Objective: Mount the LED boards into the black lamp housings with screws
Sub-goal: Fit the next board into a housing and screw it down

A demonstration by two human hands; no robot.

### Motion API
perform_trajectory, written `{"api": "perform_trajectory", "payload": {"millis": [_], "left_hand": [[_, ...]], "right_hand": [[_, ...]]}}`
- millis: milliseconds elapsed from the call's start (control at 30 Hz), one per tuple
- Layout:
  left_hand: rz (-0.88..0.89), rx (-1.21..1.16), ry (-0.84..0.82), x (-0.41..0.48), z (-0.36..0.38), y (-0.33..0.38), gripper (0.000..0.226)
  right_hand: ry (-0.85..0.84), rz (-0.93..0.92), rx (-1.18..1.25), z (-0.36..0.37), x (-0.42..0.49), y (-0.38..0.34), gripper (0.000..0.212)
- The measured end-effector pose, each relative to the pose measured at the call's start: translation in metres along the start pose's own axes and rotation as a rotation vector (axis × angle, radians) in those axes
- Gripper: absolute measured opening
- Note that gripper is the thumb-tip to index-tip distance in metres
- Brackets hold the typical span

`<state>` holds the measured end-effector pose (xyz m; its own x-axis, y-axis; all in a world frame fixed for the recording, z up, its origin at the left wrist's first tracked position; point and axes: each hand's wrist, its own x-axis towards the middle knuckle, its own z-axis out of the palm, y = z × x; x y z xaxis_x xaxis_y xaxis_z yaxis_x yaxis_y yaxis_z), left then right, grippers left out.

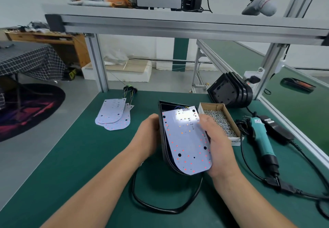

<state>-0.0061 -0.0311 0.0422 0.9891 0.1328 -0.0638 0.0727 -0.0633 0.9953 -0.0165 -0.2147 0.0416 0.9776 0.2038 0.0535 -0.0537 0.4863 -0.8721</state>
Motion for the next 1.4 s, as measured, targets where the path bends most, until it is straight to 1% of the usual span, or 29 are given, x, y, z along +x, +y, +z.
{"api": "perform_trajectory", "payload": {"millis": [33, 67, 100, 133, 167, 233, 267, 300, 333, 367, 433, 467, 500, 533, 567, 600, 633, 667, 733, 767, 833, 900, 967, 1033, 1133, 1200, 1267, 1333, 1400], "left_hand": [[0.002, 0.054, 0.028, -0.002, 0.002, -0.001, 0.024], [0.020, 0.045, 0.003, -0.003, 0.001, -0.005, 0.016], [0.040, 0.091, -0.010, -0.005, -0.002, -0.010, 0.023], [0.035, 0.112, -0.016, -0.010, -0.007, -0.012, 0.037], [0.039, 0.074, -0.059, -0.013, -0.009, -0.011, 0.045], [0.026, 0.101, -0.107, -0.011, -0.015, -0.010, 0.054], [0.002, 0.092, -0.082, -0.006, -0.015, -0.012, 0.059], [-0.054, 0.024, -0.040, -0.002, -0.014, -0.012, 0.060], [-0.079, -0.053, 0.001, 0.003, -0.012, -0.012, 0.053], [-0.038, 0.004, 0.019, 0.006, -0.011, -0.013, 0.047], [0.107, 0.127, -0.003, 0.004, -0.015, -0.012, 0.050], [0.180, 0.162, 0.031, 0.004, -0.016, -0.011, 0.052], [0.247, 0.166, 0.096, 0.005, -0.016, -0.010, 0.048], [0.276, 0.113, 0.178, 0.005, -0.017, -0.007, 0.038], [0.265, 0.016, 0.221, 0.003, -0.018, -0.003, 0.028], [0.236, -0.077, 0.223, 0.002, -0.021, -0.002, 0.029], [0.214, -0.132, 0.175, 0.001, -0.023, -0.001, 0.037], [0.196, -0.110, 0.076, -0.002, -0.023, 0.000, 0.046], [0.219, 0.002, -0.099, -0.011, -0.016, -0.001, 0.056], [0.237, 0.036, -0.143, -0.015, -0.011, -0.004, 0.056], [0.264, 0.087, -0.123, -0.016, -0.002, -0.008, 0.054], [0.268, 0.101, -0.066, -0.013, 0.000, -0.010, 0.053], [0.288, 0.110, -0.033, -0.012, 0.000, -0.010, 0.054], [0.304, 0.100, -0.028, -0.013, 0.003, -0.010, 0.058], [0.313, 0.128, -0.004, -0.013, 0.006, -0.012, 0.066], [0.314, 0.132, -0.008, -0.014, 0.005, -0.011, 0.066], [0.319, 0.128, -0.030, -0.016, 0.005, -0.009, 0.063], [0.327, 0.105, -0.048, -0.018, 0.005, -0.008, 0.062], [0.342, 0.088, -0.051, -0.019, 0.005, -0.006, 0.065]], "right_hand": [[0.018, 0.001, -0.028, 0.001, 0.000, -0.001, 0.020], [0.031, 0.002, -0.045, 0.001, 0.000, -0.001, 0.014], [0.040, 0.000, -0.054, 0.002, -0.001, -0.001, 0.011], [0.045, -0.005, -0.066, 0.002, -0.001, 0.000, 0.011], [0.045, -0.012, -0.080, 0.003, -0.001, 0.000, 0.010], [0.040, -0.022, -0.087, 0.006, -0.002, 0.001, 0.009], [0.034, -0.025, -0.086, 0.006, -0.003, 0.001, 0.010], [0.033, -0.028, -0.091, 0.006, -0.003, 0.000, 0.013], [0.034, -0.030, -0.096, 0.007, -0.003, -0.001, 0.016], [0.035, -0.031, -0.100, 0.006, -0.002, -0.002, 0.018], [0.038, -0.037, -0.098, 0.006, -0.001, -0.004, 0.019], [0.050, -0.038, -0.089, 0.006, -0.001, -0.004, 0.016], [0.064, -0.040, -0.078, 0.005, -0.001, -0.004, 0.011], [0.077, -0.044, -0.071, 0.005, -0.001, -0.004, 0.009], [0.089, -0.049, -0.068, 0.004, 0.000, -0.004, 0.013], [0.101, -0.047, -0.067, 0.004, 0.000, -0.005, 0.016], [0.116, -0.043, -0.070, 0.004, 0.001, -0.005, 0.018], [0.131, -0.043, -0.080, 0.004, 0.001, -0.005, 0.018], [0.157, -0.066, -0.129, 0.005, 0.002, 0.000, 0.014], [0.172, -0.093, -0.170, 0.006, 0.002, 0.002, 0.010], [0.211, -0.181, -0.344, 0.004, 0.002, 0.005, 0.009], [0.233, -0.261, -0.599, -0.003, 0.005, -0.001, 0.008], [0.198, -0.283, -0.706, -0.010, 0.009, -0.014, 0.005], [0.155, -0.255, -0.661, -0.015, 0.011, -0.024, 0.007], [0.169, -0.125, -0.466, -0.022, 0.013, -0.028, 0.013], [0.139, -0.069, -0.402, -0.025, 0.014, -0.028, 0.007], [0.115, -0.088, -0.428, -0.025, 0.014, -0.028, 0.008], [0.103, -0.146, -0.525, -0.023, 0.013, -0.028, 0.003], [0.094, -0.180, -0.636, -0.022, 0.012, -0.030, 0.009]]}}
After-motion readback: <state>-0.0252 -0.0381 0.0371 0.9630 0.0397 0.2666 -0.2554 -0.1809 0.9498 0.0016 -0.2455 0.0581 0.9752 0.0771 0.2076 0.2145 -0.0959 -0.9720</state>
